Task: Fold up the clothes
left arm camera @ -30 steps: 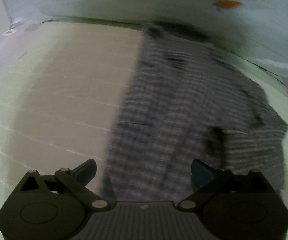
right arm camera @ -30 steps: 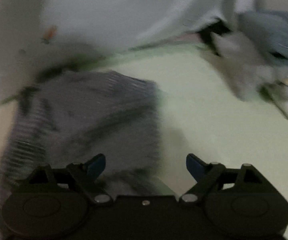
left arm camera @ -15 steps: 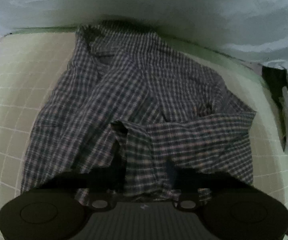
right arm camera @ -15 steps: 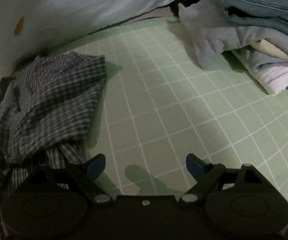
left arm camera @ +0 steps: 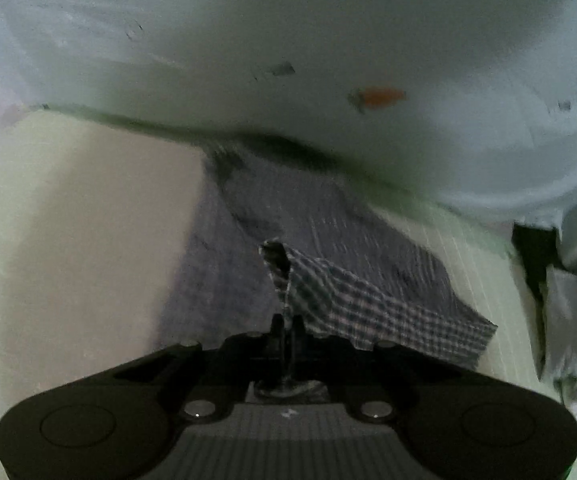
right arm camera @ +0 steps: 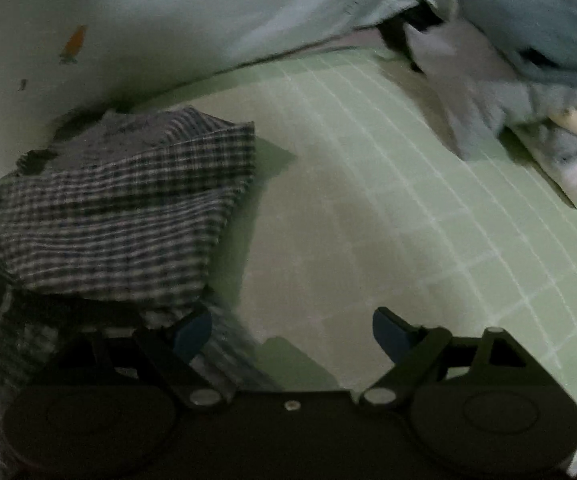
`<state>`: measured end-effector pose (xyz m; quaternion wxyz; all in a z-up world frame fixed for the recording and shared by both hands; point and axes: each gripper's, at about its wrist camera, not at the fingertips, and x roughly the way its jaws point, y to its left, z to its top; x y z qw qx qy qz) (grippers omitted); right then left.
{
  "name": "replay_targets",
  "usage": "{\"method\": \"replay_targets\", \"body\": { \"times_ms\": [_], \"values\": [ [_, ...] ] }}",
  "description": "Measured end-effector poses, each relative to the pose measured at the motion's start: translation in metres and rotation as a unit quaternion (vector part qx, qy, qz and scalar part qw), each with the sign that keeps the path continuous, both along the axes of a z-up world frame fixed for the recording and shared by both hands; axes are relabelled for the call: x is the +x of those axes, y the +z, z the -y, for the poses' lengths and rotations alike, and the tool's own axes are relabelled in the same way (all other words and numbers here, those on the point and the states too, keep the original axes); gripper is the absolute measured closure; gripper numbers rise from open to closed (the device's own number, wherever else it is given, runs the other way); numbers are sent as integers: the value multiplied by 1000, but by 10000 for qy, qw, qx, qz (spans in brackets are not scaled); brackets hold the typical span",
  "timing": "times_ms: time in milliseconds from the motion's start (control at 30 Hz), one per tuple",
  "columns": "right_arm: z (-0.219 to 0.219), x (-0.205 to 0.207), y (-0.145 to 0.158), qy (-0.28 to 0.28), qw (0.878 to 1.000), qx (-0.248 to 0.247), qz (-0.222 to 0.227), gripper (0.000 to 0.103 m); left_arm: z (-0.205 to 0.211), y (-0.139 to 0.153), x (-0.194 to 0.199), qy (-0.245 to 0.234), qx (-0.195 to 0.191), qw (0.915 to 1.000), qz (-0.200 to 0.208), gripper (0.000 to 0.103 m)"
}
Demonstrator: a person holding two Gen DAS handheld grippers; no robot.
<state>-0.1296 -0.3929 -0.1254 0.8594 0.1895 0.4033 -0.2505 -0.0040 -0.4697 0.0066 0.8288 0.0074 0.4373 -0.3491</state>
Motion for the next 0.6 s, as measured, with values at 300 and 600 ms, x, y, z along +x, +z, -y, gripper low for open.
{"method": "replay_targets", "body": {
  "times_ms": [300, 600],
  "values": [
    [-84, 50, 9, 80, 9995, -310, 18, 15, -86, 32, 139, 1120, -537, 9903, 626, 101],
    [-128, 57, 15, -230, 9975, -600, -278, 15, -140, -30, 219, 2214, 211, 9749, 109, 81]
  ]
}}
